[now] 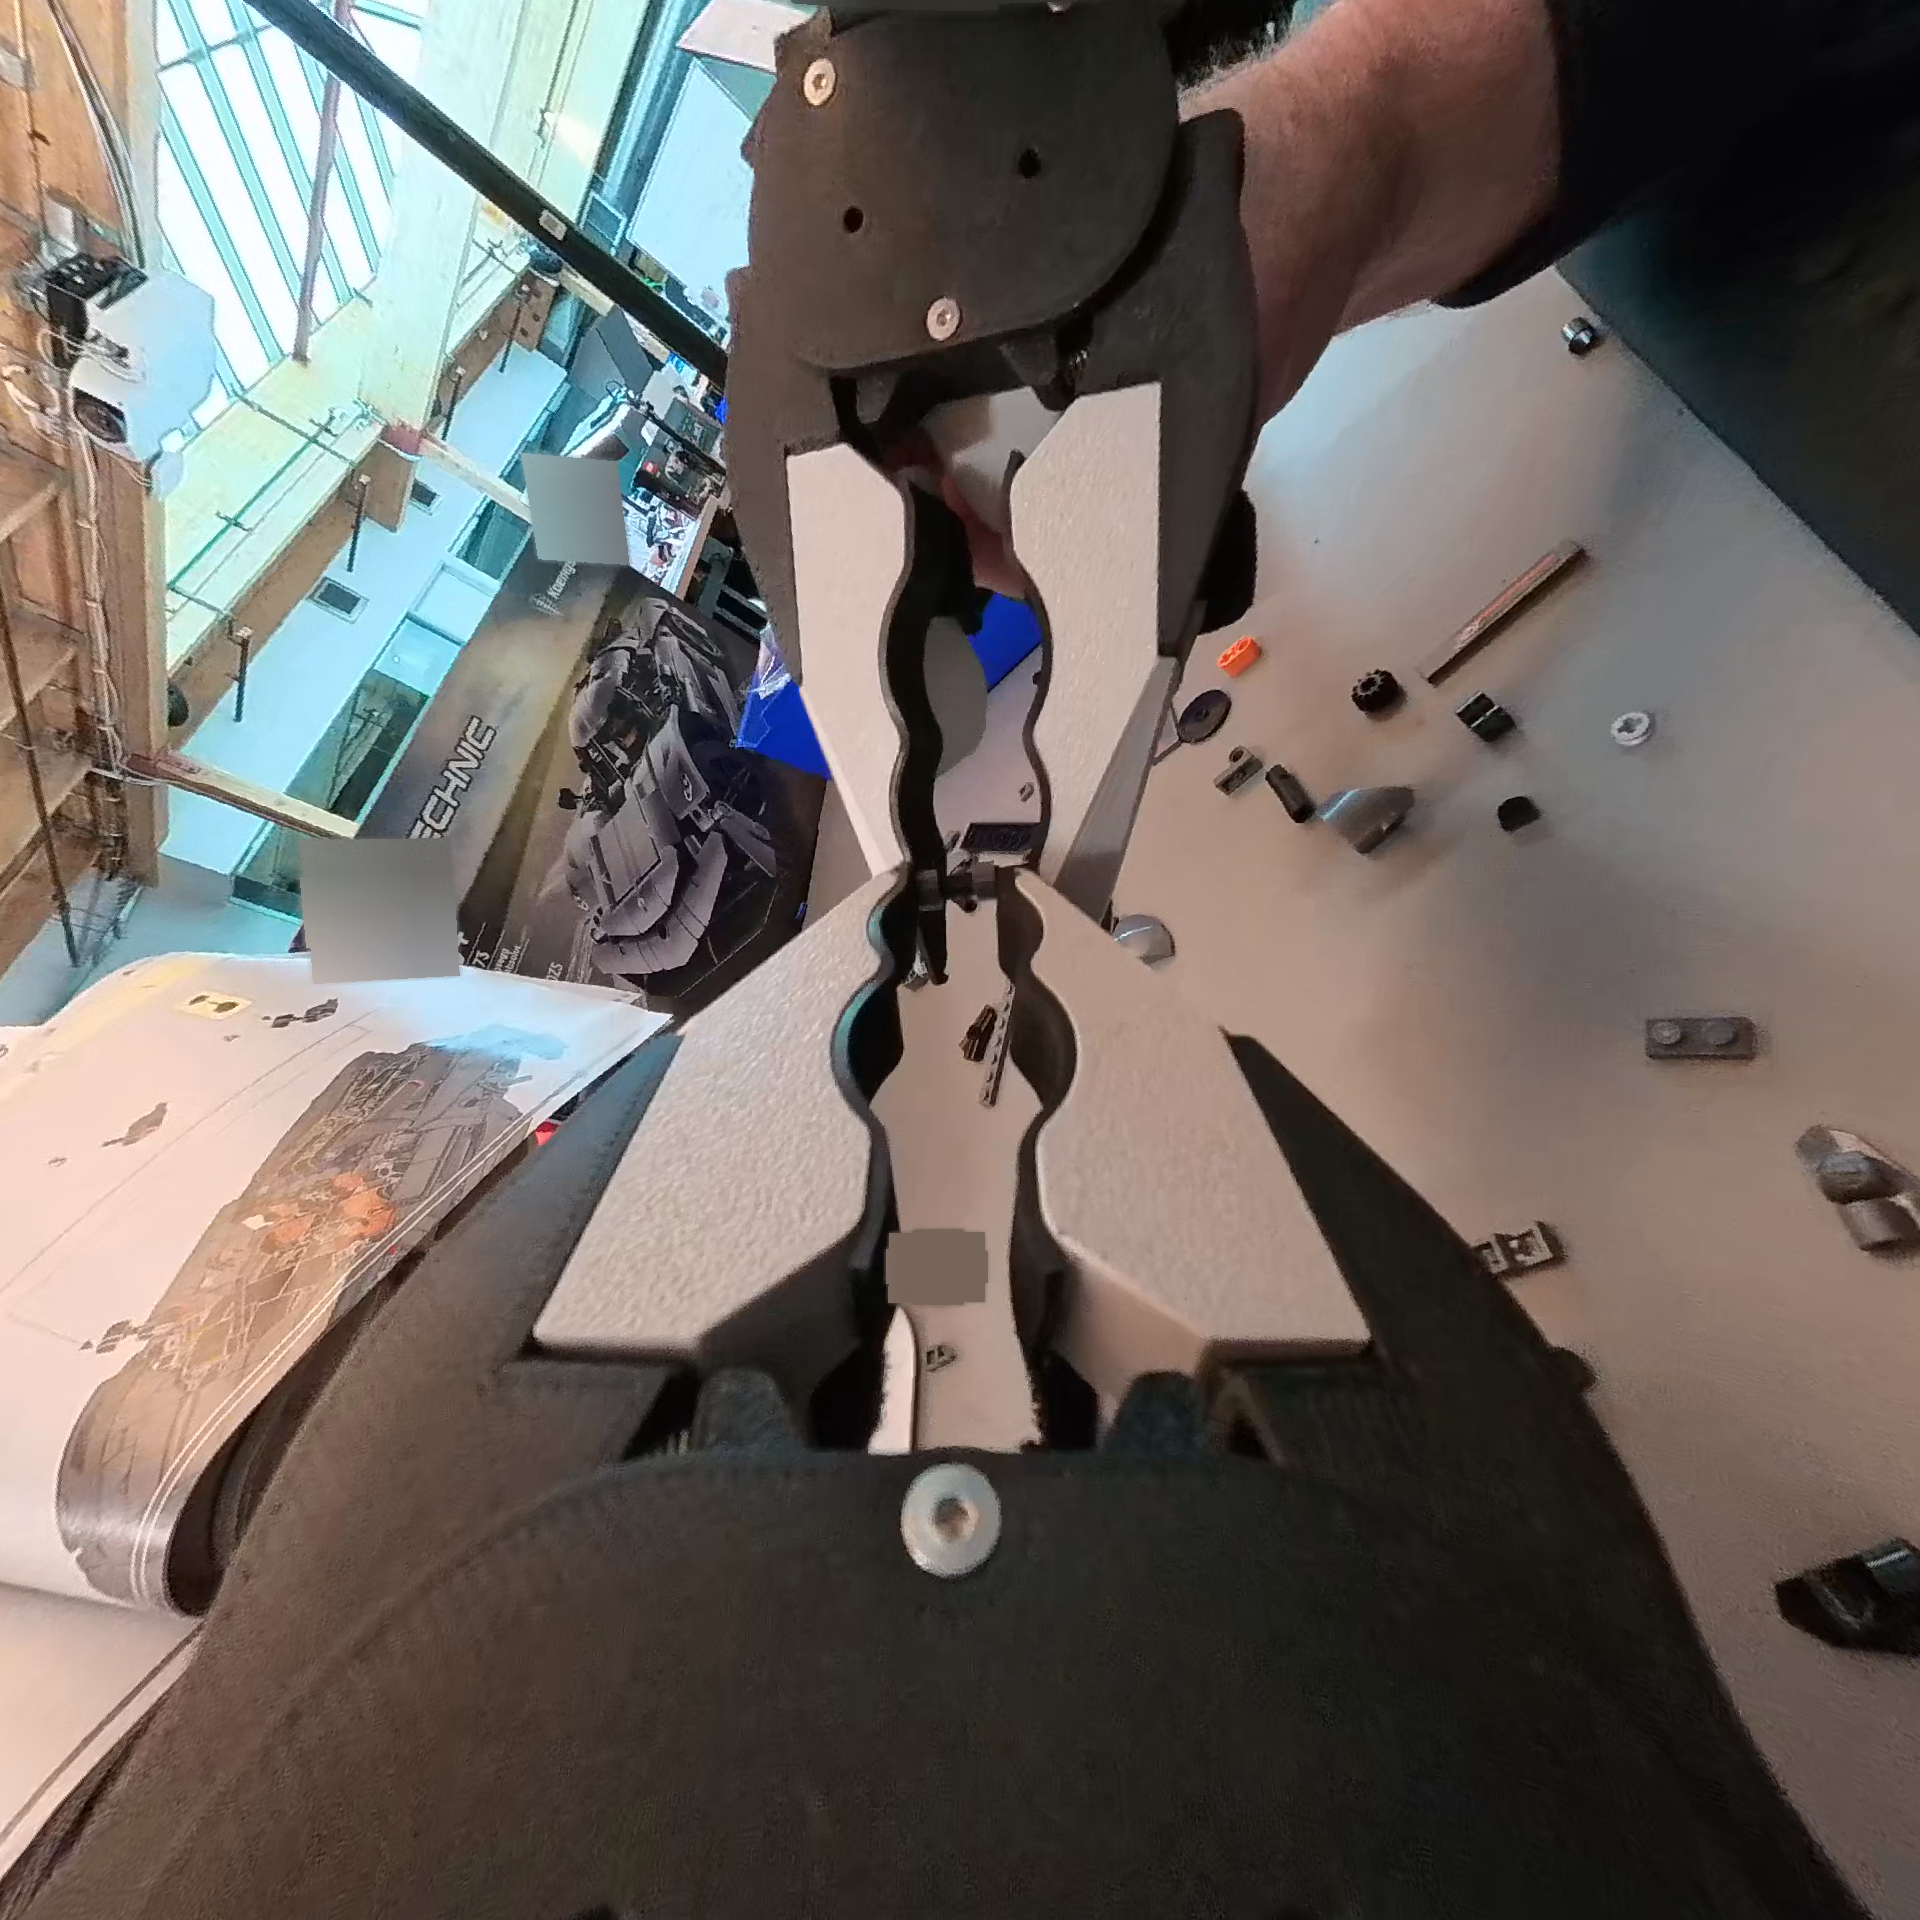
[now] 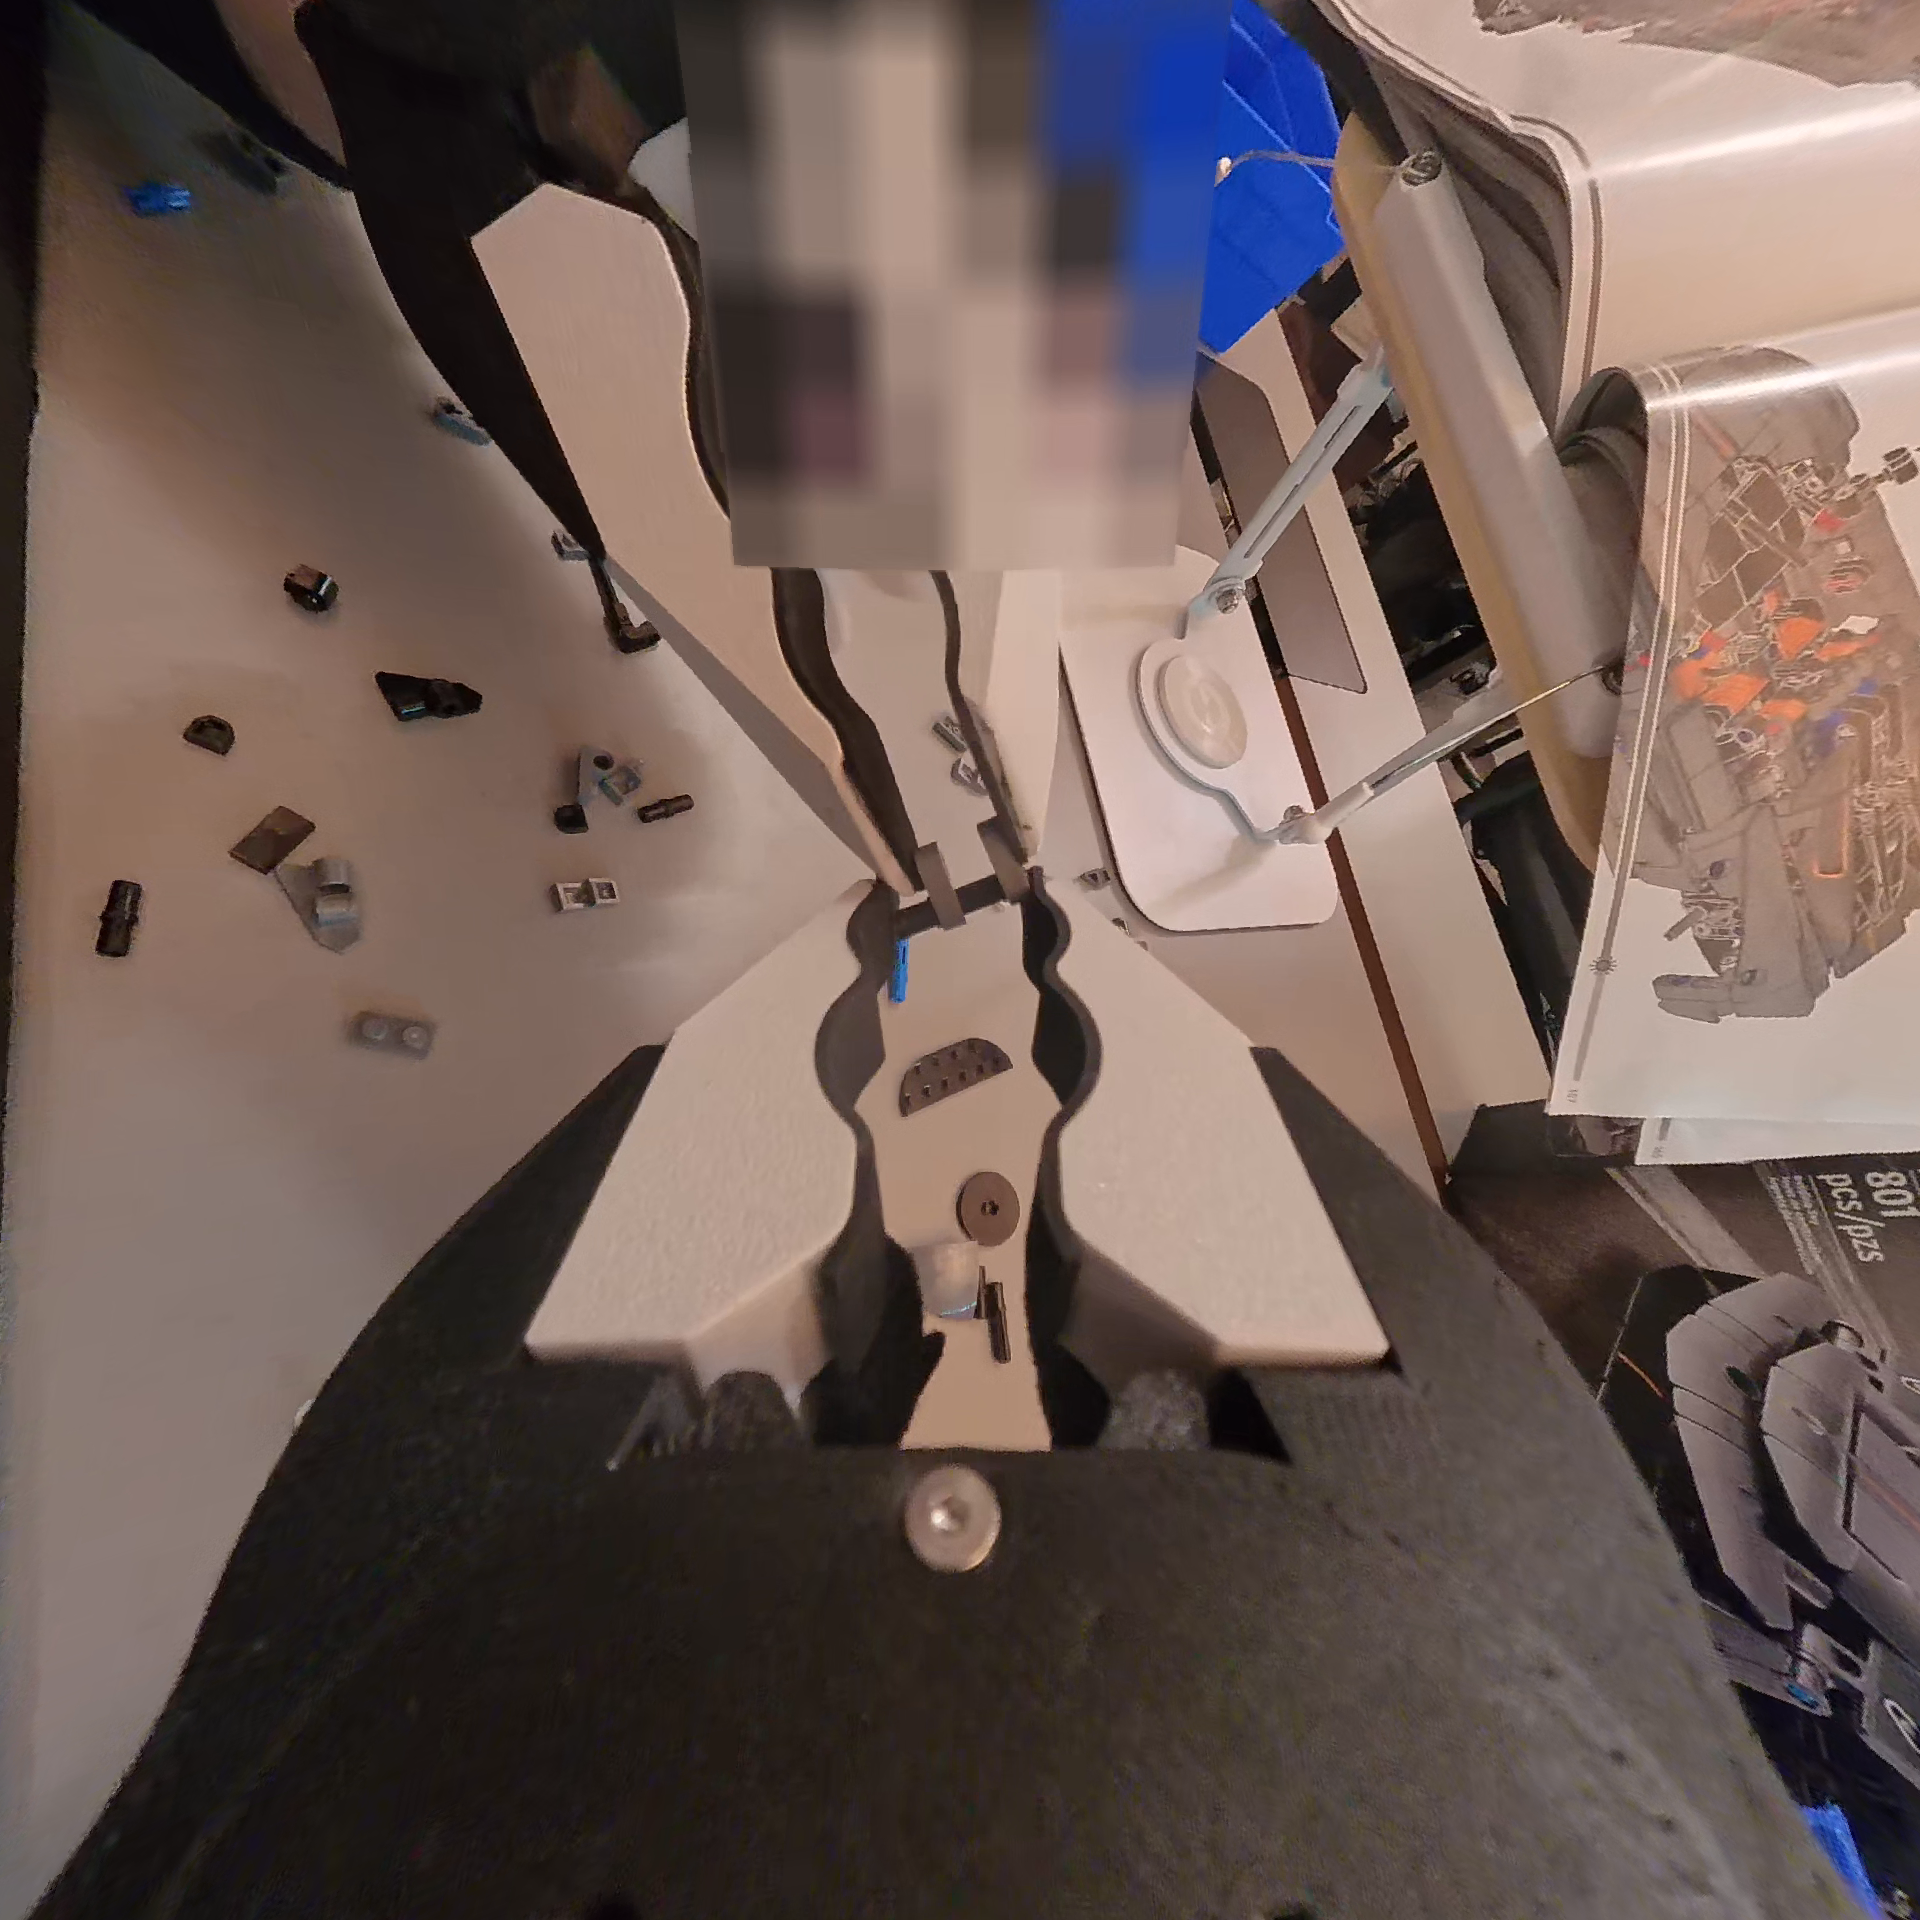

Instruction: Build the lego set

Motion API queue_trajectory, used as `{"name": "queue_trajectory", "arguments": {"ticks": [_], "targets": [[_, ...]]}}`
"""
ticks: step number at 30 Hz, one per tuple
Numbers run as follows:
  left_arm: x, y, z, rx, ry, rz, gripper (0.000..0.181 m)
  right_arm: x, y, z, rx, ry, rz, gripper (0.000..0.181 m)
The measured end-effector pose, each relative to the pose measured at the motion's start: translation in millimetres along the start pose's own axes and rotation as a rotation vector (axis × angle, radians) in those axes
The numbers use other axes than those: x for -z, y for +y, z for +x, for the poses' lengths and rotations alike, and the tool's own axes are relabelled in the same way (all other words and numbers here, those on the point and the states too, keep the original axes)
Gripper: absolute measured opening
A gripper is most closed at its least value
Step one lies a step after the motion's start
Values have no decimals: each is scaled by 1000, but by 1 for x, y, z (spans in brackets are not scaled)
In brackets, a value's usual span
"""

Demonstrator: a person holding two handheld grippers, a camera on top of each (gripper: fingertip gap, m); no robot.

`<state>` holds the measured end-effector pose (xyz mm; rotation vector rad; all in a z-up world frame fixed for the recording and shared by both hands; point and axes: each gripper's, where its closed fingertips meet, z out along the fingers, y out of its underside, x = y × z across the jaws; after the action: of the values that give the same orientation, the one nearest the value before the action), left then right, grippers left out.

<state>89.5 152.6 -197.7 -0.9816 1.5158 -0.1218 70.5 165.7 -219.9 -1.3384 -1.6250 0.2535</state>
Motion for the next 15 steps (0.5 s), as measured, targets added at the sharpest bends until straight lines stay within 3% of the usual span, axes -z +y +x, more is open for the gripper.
{"name": "queue_trajectory", "arguments": {"ticks": [15], "targets": [[1,-4,2,19,17,1,10,1,-1,-3,5,-9,-2,19]]}}
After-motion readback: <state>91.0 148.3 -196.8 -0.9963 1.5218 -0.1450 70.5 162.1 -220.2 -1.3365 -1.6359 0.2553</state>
